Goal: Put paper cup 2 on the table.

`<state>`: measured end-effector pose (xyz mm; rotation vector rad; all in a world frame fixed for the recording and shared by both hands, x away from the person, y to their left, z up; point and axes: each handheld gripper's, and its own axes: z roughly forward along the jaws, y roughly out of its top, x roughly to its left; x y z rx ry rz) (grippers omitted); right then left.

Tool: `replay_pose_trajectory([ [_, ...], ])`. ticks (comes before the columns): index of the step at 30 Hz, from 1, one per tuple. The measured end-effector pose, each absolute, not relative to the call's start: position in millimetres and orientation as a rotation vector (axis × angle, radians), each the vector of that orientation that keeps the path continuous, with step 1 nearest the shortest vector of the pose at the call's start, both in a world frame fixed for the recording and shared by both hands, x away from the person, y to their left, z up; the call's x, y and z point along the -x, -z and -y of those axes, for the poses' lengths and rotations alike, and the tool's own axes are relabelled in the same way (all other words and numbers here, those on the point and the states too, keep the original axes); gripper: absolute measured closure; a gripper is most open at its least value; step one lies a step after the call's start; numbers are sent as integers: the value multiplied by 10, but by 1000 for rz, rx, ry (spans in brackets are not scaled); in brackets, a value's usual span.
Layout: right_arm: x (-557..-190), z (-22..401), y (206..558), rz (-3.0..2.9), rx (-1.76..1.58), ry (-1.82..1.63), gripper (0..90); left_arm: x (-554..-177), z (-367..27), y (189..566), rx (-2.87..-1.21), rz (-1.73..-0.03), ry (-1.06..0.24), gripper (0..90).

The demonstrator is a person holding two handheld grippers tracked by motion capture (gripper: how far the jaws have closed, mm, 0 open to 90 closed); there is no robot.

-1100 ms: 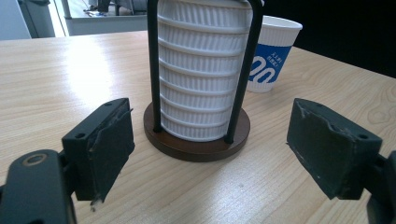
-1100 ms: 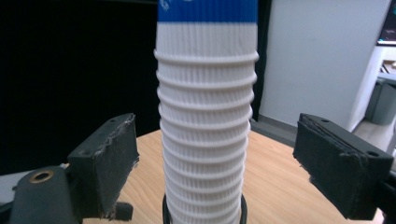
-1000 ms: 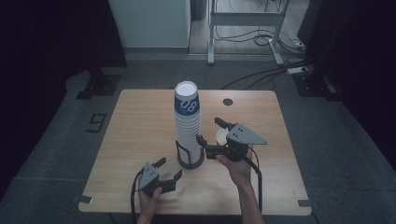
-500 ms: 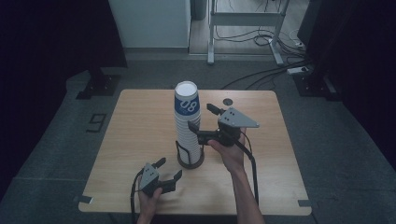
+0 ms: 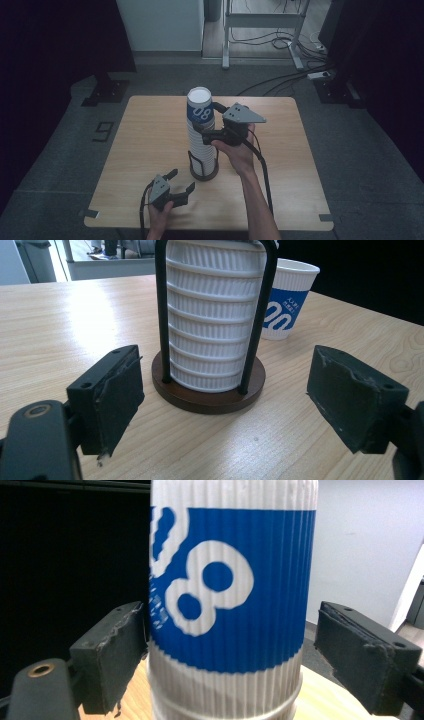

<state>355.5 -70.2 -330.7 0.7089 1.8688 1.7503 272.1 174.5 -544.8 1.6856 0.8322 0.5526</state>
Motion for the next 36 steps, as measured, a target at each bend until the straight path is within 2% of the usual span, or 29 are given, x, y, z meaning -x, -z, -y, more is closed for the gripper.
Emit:
replay_pose_trajectory([
  [16,-3680,557,3312,-1898,-684,-1711,132,-2717,-1748,5448,-1690,-827,-549,147],
  [21,-3690,516,3301,-1911,-678,-1699,161,-2717,-1747,5449,-1687,-825,-549,147],
  [36,-3688,540,3231,-1891,-677,-1720,171,-2715,-1751,5449,-1687,-823,-544,147],
])
